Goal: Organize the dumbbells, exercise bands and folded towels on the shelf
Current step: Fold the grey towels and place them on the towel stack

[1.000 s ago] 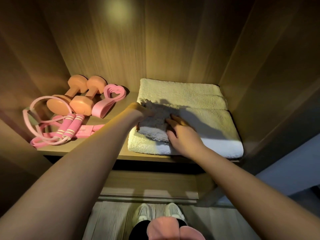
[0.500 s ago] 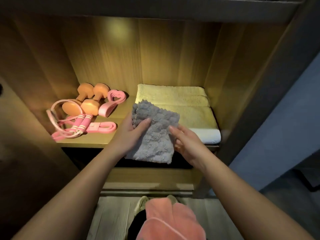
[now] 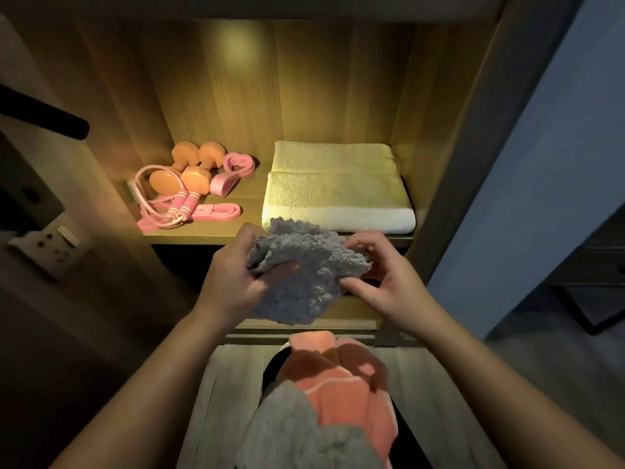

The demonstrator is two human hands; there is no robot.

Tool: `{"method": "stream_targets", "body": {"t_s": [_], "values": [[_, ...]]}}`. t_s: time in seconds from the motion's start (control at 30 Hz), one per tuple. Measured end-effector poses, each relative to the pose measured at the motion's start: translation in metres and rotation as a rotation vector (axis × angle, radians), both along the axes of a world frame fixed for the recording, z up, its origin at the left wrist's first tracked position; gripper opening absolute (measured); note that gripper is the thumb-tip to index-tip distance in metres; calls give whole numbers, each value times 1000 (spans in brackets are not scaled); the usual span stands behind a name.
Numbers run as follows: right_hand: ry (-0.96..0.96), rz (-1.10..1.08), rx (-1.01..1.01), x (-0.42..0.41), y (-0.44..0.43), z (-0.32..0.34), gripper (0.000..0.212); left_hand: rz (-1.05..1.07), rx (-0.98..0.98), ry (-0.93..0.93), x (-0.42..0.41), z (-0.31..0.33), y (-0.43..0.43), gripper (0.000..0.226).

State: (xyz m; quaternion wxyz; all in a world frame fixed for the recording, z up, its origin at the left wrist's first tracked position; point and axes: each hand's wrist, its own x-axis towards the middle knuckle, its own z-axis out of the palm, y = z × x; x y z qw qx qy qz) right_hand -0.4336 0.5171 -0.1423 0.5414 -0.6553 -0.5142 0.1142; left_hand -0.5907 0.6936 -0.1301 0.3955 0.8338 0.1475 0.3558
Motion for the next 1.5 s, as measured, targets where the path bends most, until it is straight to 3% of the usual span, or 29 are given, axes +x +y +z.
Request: {"method": "stream_targets", "body": {"t_s": [0.13,0.27,0.4,0.63,0.73,0.8,1.0,1.17,1.27,1.37,1.4,1.5], "values": [[-157,-3,49,-5,-7,15,34,-24,125,-75,-10,10,-9,57],[-330,45,-37,1,-12,15,11,-19,174,-69,-17,11,-10,55],[-369,62,-160,12,-16,11,11,-45,130,-28,-18,8,-12,54],[-277,54,-239,11,-17,-6,31,-36,-116,167,-11,5,-14,20],[-163,72,-240,14,-17,-10,20,-73,-229,230,-8,3,-16,23],[-115,120,-270,12,-15,-10,26,-77,-228,268,-6,2,-19,30],[-28,196,-334,18,-14,-9,27,-58,-322,178,-2,2,-23,19],[70,237,-351,15,-15,-11,28,-83,-387,174,0,-3,-18,26],[231,237,-331,13,-14,-9,28,-47,-363,232,3,-6,-11,25],[486,143,-249,11,-8,-9,15,37,-276,244,10,-7,-12,20],[606,101,-203,11,-5,-13,23,81,-216,238,14,-9,-12,21],[875,93,-138,2,2,-30,77,191,-165,165,26,-10,-12,23]]}}
